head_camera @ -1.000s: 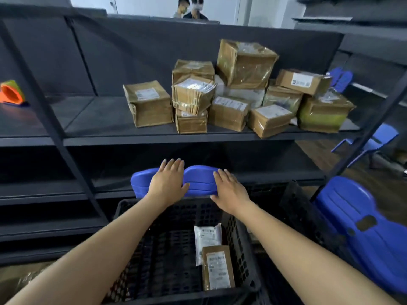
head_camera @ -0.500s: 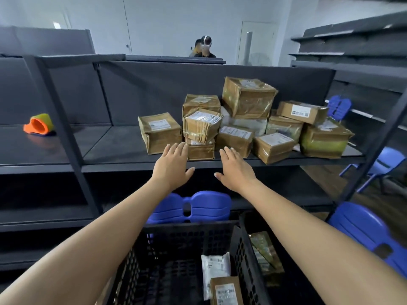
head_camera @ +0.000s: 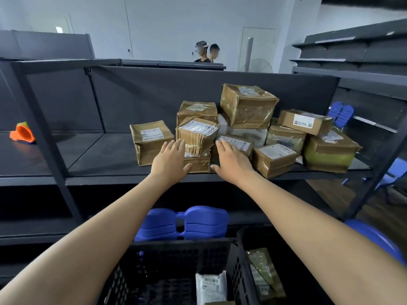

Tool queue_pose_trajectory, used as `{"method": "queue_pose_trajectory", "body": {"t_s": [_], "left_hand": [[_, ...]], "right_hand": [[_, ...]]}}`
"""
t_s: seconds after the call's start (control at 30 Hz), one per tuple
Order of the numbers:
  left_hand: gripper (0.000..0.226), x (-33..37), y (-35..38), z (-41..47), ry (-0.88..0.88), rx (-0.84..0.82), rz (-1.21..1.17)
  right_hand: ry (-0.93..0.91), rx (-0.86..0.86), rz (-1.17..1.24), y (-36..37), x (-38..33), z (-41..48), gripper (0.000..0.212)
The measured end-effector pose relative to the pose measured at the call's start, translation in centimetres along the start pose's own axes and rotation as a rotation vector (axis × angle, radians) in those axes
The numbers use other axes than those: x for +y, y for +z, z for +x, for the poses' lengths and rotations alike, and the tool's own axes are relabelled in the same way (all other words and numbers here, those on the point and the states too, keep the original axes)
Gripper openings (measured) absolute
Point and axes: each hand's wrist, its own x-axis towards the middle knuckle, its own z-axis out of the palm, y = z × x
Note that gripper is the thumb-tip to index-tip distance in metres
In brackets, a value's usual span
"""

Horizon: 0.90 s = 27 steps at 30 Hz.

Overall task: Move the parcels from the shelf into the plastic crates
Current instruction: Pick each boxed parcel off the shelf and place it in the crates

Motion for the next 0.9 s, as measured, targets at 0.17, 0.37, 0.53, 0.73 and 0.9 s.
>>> {"method": "queue_pose_trajectory", "body": {"t_s": [0.17, 0.37, 0.53, 0.73, 0.9], "left_hand": [[0.071, -1.7, 0.7, 3.3, -0.053, -0.012, -0.050], [0.063, -3.2, 0.5, 6.7, -0.205, -0.051, -0.216], [0.063, -3.7, 1.1, 9.0, -0.200, -0.085, -0.326], [0.059, -4.2, 1.6, 10.1, -0.191, -0.071, -0.482], [0.041, -4.5, 1.7, 10.3, -0.290, -0.035, -0.711]], "right_hand": [[-0.065, 0.044, 0.011, -0.8, 0.7, 4.6, 0.081], [-0.120, 0.049, -0.031, -0.8, 1.5, 8.7, 0.078], [-0.198, 0.003, -0.048, 0.1, 1.8, 10.3, 0.067], [-0.238, 0.088, -0.040, 1.2, 2.1, 11.0, 0.058], [-0.378, 0.245, -0.094, 1.2, 2.9, 10.9, 0.043]]}}
